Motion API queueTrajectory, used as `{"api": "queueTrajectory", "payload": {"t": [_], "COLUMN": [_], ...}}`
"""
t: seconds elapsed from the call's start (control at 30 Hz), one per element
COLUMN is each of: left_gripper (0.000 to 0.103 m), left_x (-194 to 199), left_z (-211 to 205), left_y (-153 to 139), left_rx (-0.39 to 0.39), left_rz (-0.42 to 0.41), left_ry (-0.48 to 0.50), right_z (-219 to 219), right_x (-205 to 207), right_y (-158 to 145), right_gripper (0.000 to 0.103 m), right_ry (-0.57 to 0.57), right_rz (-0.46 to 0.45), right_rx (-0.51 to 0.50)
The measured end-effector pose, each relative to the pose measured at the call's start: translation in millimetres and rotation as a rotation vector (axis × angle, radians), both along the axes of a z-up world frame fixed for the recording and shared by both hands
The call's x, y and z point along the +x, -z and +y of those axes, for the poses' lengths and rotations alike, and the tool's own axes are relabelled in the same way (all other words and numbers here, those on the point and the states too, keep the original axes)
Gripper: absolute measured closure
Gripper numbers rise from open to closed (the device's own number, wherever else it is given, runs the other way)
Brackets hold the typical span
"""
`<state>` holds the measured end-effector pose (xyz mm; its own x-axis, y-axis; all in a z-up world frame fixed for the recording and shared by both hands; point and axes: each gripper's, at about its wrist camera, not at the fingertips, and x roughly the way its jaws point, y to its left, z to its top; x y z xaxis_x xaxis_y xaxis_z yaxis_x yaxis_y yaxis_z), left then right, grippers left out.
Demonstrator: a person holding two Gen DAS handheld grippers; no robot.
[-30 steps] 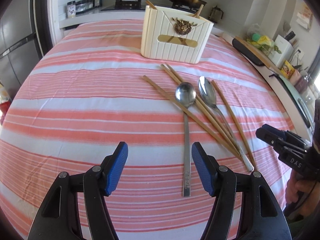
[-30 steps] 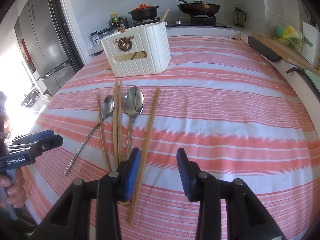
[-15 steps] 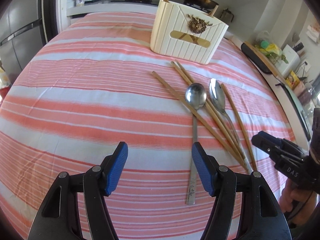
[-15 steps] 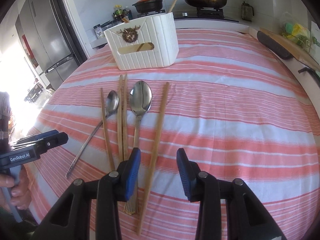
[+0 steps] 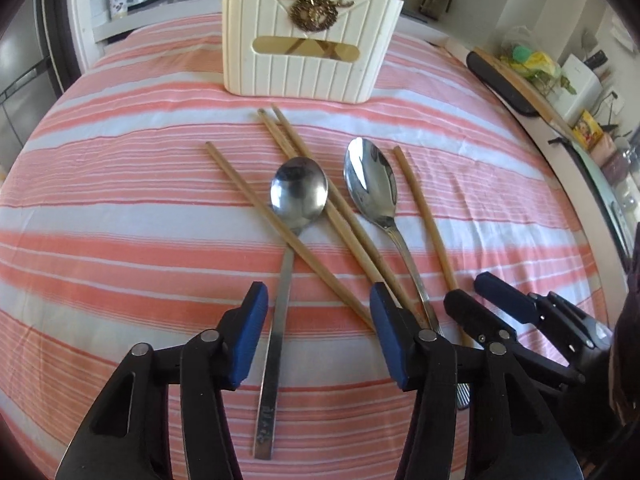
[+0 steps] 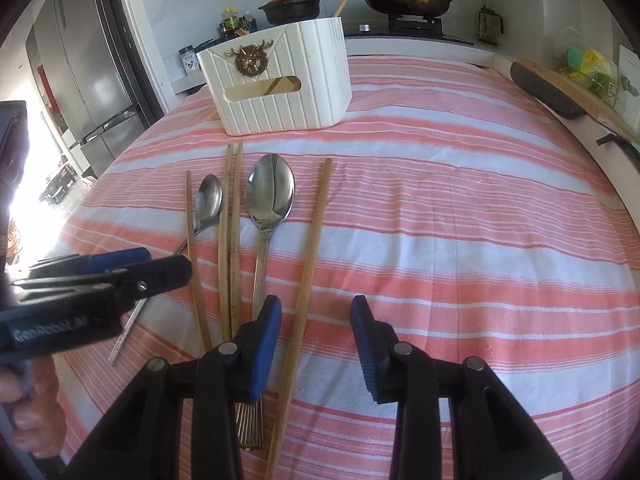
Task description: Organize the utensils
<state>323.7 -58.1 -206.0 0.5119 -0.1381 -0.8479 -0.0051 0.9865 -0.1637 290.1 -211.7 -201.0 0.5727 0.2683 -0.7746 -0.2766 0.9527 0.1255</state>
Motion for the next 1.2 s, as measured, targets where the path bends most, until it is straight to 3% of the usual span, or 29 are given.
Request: {"api": "queueTrajectory", "payload": {"t": [0.1,0.17,0.23,0.33,0.53,0.67,0.8,1.03,1.1,1.17,1.2], "left_gripper": [0.053,0.072,0.087,0.094,0.1,0.1,0.1,0.098,0.087,0.059,0.055], "left_x": [4,5,4,5,6,-5,-16,-21,-24,-26,-27], "left_z": [-8,-11,-10,-3,18,41,65,95,99,101,101], "left_y": [4,5,5,4,-2,-19,-31,-4,1,5,7], "left_rx": [0.065,0.121,0.117,0.087,0.036,0.01,0.034,0.104,0.113,0.132,0.144], "left_rz": [-0.006,-0.023,-0.035,-0.033,-0.03,-0.059,-0.087,-0.034,-0.037,-0.041,-0.044], "left_ry": [-0.026,-0.04,-0.039,-0.035,-0.037,-0.037,-0.039,-0.026,-0.02,-0.027,-0.03], "right_z": [-1,-2,-3,-2,-1,-4,-7,0,0,0,0], "right_x": [-1,-1,-2,-2,-1,-2,-2,-4,-4,-4,-5], "right_y": [0,1,0,0,1,0,0,-1,-1,-1,-1], "right_gripper": [0.068,0.068,0.068,0.068,0.095,0.096,0.096,0.095,0.094,0.092,0.088], "right_ry": [0.004,0.005,0.005,0.005,0.039,0.036,0.033,-0.01,-0.017,-0.024,-0.028], "right_rz": [-0.006,-0.007,-0.007,-0.009,-0.01,-0.006,-0.005,-0.014,-0.01,-0.008,-0.008], "right_rx": [0.011,0.018,0.023,0.016,-0.039,-0.05,-0.068,-0.132,-0.13,-0.135,-0.139]}}
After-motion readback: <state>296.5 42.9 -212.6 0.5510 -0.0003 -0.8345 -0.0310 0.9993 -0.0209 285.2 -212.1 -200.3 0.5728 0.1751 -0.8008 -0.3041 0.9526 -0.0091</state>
